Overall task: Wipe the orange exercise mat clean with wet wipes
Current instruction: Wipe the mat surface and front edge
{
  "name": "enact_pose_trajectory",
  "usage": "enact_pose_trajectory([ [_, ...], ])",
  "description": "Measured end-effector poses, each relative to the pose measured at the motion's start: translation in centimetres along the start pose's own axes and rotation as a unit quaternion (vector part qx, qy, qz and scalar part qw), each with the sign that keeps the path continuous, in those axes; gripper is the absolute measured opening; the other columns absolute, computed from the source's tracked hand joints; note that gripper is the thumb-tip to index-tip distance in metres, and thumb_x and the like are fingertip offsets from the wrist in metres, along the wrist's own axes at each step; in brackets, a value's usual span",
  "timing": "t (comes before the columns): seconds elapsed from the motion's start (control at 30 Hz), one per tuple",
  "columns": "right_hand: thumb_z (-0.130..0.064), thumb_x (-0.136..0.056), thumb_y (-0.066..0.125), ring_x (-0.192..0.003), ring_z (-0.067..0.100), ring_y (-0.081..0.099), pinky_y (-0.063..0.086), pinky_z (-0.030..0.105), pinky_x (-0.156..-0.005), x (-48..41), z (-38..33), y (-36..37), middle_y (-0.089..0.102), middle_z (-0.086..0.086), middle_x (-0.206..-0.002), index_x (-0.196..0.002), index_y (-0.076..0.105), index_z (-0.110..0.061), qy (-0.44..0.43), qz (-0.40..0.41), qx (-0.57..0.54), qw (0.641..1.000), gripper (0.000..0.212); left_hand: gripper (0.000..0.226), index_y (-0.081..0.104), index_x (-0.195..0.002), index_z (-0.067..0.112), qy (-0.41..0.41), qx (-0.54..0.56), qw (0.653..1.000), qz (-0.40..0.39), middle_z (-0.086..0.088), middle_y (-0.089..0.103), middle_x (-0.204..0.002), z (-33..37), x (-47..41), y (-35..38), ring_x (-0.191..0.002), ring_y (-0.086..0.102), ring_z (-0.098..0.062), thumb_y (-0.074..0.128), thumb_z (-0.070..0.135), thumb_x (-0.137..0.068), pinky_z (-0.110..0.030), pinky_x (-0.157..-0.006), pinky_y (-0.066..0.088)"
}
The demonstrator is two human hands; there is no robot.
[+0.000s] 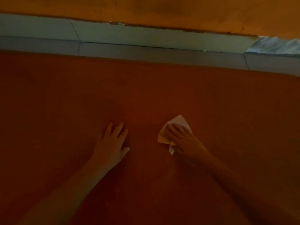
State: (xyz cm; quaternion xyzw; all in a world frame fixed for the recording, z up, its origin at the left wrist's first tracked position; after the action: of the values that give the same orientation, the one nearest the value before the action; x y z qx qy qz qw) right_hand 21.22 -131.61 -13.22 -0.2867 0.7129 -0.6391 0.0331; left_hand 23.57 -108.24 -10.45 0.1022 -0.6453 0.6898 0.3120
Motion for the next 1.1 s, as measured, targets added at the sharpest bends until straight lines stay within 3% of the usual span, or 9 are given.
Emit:
enact_pose_trajectory([
  [0.07, -0.034, -0.097, 0.031, -0.144, 0.025, 0.005, 0.020, 0.051, -0.116, 1.8, 3.1, -0.7, 0.001, 0.002, -0.155, -0.151, 0.006, -0.019, 0.104, 0.026, 0.001, 0.994, 0.061, 0.067, 0.012, -0.154, 0.029, 0.014, 0.010, 1.000, -0.020, 0.004, -0.014, -0.161, 0.8, 1.2, 0.8, -0.147, -0.013, -0.028, 0.037, 0.055, -0.097, -0.051, -0.118, 0.003],
  [0.13, -0.031, -0.103, 0.029, -0.146, 0.022, -0.012, 0.000, 0.042, -0.118, 3.1, 4.0, -0.5, -0.021, -0.003, -0.149, -0.152, -0.006, -0.019, 0.205, -0.001, -0.036, 0.978, 0.061, 0.066, 0.013, -0.154, 0.030, 0.028, 0.019, 0.998, -0.044, 0.005, -0.014, -0.161, 1.5, 2.5, 1.6, -0.147, -0.014, -0.027, 0.037, 0.055, -0.097, -0.051, -0.118, 0.000],
  [0.2, -0.029, -0.104, 0.027, -0.146, 0.024, -0.016, -0.007, 0.040, -0.117, 3.5, 2.0, -0.5, -0.025, -0.003, -0.150, -0.152, -0.009, -0.017, 0.241, -0.009, -0.067, 0.968, 0.061, 0.066, 0.012, -0.154, 0.031, 0.036, 0.028, 0.997, -0.060, 0.006, -0.015, -0.160, 2.1, 3.7, 2.4, -0.147, -0.016, -0.025, 0.037, 0.056, -0.097, -0.050, -0.118, -0.001],
  [0.4, -0.026, -0.105, 0.027, -0.147, 0.018, -0.014, -0.007, 0.038, -0.117, 5.0, -5.4, 1.4, -0.011, -0.002, -0.160, -0.154, 0.000, -0.022, 0.129, -0.085, -0.120, 0.981, 0.055, 0.066, 0.012, -0.154, 0.030, 0.041, 0.056, 0.994, -0.080, 0.006, -0.011, -0.161, 2.4, 6.1, 3.6, -0.148, -0.013, -0.021, 0.038, 0.054, -0.098, -0.052, -0.119, -0.002],
  [0.63, -0.023, -0.106, 0.025, -0.148, 0.019, -0.004, 0.004, 0.040, -0.117, 8.7, -5.6, 1.5, 0.000, 0.001, -0.162, -0.154, 0.010, -0.018, 0.180, -0.098, -0.178, 0.963, 0.050, 0.069, 0.009, -0.154, 0.031, 0.034, 0.087, 0.988, -0.121, 0.008, -0.007, -0.161, 1.6, 10.0, 4.6, -0.148, -0.008, -0.017, 0.034, 0.059, -0.097, -0.049, -0.118, -0.003],
  [0.87, -0.019, -0.105, 0.034, -0.148, 0.021, -0.002, 0.009, 0.043, -0.119, 14.0, -6.9, 1.1, 0.002, 0.000, -0.161, -0.154, 0.014, -0.016, 0.140, -0.148, -0.258, 0.945, 0.053, 0.064, 0.007, -0.154, 0.029, -0.008, 0.069, 0.991, -0.119, 0.007, -0.004, -0.161, 1.3, 12.9, 5.0, -0.149, -0.004, -0.018, 0.032, 0.053, -0.100, -0.047, -0.120, 0.004],
  [1.1, -0.025, -0.106, 0.025, -0.148, 0.024, 0.000, 0.003, 0.041, -0.118, 16.9, -3.4, 0.6, 0.005, 0.002, -0.161, -0.153, 0.013, -0.015, 0.182, -0.064, -0.177, 0.965, 0.050, 0.062, 0.020, -0.153, 0.018, -0.052, 0.078, 0.991, -0.091, -0.004, 0.009, -0.161, 2.7, 12.8, 3.9, -0.148, 0.010, -0.021, 0.034, 0.048, -0.101, -0.039, -0.119, 0.013],
])
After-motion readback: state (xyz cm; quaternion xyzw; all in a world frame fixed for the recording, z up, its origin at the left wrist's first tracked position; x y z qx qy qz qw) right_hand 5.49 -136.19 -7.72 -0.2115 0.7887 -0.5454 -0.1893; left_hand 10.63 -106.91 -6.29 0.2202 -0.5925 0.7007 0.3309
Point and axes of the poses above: each hand's wrist, its own x-axis away from the middle knuckle, its own y-axis out of the palm, z = x × y, the point moved 8 cm from there along -x, towards the middle knuckle
